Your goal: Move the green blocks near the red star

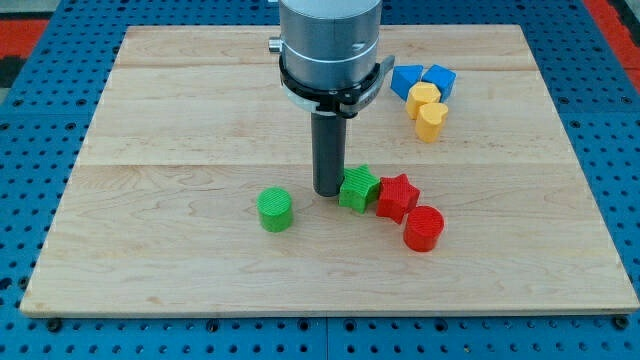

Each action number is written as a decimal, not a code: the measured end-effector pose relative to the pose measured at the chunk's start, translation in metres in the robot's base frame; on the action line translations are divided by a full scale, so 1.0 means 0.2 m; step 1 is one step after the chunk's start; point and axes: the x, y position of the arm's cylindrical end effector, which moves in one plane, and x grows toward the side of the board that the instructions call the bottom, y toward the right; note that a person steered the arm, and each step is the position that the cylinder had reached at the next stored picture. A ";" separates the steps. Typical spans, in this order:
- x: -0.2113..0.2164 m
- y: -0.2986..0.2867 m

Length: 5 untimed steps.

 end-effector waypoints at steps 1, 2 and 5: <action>-0.05 -0.04; -0.13 -0.34; 0.22 -0.34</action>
